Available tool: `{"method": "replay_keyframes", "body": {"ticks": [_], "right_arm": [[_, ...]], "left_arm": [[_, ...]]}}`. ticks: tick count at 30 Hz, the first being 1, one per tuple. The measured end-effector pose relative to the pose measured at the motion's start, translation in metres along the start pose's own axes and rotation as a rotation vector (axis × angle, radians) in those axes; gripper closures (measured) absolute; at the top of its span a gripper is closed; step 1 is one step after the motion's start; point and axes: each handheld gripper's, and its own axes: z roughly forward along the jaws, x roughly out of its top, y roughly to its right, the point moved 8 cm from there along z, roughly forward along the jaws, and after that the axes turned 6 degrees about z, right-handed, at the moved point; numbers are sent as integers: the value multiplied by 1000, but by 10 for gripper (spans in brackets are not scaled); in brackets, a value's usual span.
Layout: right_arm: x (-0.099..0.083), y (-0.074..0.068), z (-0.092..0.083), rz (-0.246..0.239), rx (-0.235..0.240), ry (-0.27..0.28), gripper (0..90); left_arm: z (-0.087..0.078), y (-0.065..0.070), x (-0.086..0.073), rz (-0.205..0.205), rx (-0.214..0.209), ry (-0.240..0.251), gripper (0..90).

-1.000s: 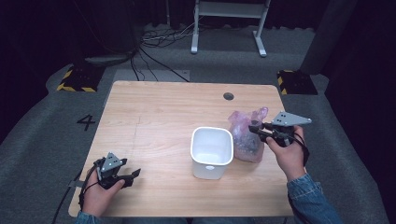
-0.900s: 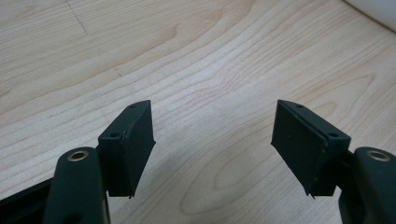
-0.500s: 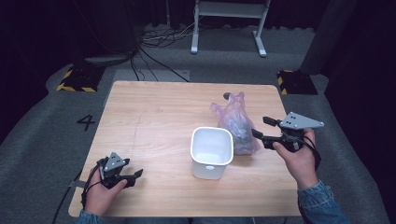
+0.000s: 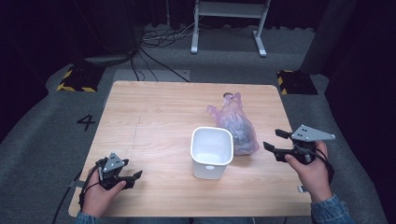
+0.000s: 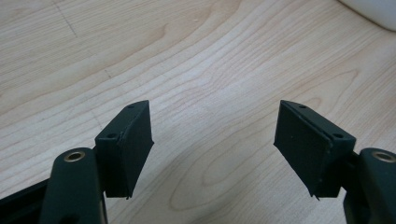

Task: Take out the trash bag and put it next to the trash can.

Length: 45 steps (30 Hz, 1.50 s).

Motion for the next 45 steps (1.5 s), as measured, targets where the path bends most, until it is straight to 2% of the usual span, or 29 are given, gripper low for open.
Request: {"method": "replay_keyframes", "body": {"ticks": [15,21,28,30,34,36,45], "right_arm": [[-56,21,-14,62,-45,-74,301],[-73,25,-11,85,-58,-98,288],[-93,28,-7,106,-65,-150,264],[-98,28,-5,109,-70,-165,260],[-113,32,-1,106,-105,-218,257],[-120,33,1,112,-114,-238,257],[-143,33,12,158,-118,-257,239]], "left_arm": [[-4,-11,-9,-39,24,-4,265],[-3,-13,-11,-45,24,-9,265],[-2,-15,-13,-57,31,-13,263],[-3,-16,-14,-47,35,-21,263],[-2,-16,-15,-60,37,-19,263],[-1,-17,-16,-53,37,-26,263],[1,-20,-20,-38,47,-37,260]]}}
